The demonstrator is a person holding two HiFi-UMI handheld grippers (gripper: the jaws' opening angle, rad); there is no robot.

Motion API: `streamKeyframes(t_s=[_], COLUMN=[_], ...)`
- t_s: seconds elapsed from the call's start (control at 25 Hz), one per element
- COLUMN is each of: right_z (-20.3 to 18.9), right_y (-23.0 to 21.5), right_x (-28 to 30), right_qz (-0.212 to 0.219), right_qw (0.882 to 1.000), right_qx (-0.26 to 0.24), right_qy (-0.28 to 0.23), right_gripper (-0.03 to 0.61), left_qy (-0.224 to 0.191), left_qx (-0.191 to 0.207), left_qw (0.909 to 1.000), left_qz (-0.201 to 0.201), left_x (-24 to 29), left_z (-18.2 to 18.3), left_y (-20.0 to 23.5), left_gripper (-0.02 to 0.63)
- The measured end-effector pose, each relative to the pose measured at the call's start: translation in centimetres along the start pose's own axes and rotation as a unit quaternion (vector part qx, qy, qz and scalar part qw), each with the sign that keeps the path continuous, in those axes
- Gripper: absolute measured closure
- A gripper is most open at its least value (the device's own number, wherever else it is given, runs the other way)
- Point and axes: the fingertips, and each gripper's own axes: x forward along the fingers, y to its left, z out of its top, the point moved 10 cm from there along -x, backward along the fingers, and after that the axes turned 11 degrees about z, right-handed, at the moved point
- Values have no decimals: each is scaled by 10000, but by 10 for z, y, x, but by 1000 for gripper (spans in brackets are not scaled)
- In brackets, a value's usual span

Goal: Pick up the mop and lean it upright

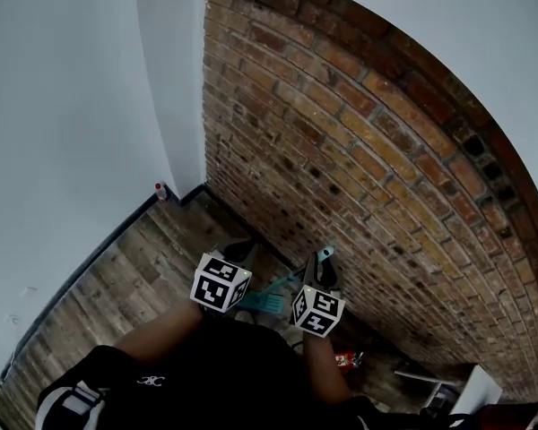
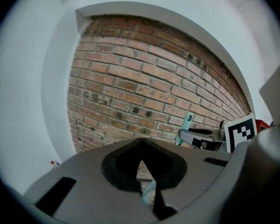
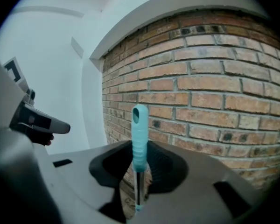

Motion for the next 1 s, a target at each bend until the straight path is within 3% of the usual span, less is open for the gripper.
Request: streamKeyframes(t_s=[0.28, 0.48, 1.0], right_z=[-3, -4, -2], right_y=[-4, -9, -28], right_x=[-10, -12, 2], right_qz=[-138, -151, 73], right_qw=[9999, 9998, 9999], right_qx=[85, 113, 114], right_qy=[10, 24, -34], right_gripper=[476, 476, 476], left_qy=[53, 179, 220], left_qx=[324, 135, 153], left_qw=[9991, 9995, 9996], left_qz=[-279, -242, -37], left_x=[5, 12, 20], left_z=[7, 7, 6], left_y=[-14, -17, -28], left_gripper=[621, 621, 621])
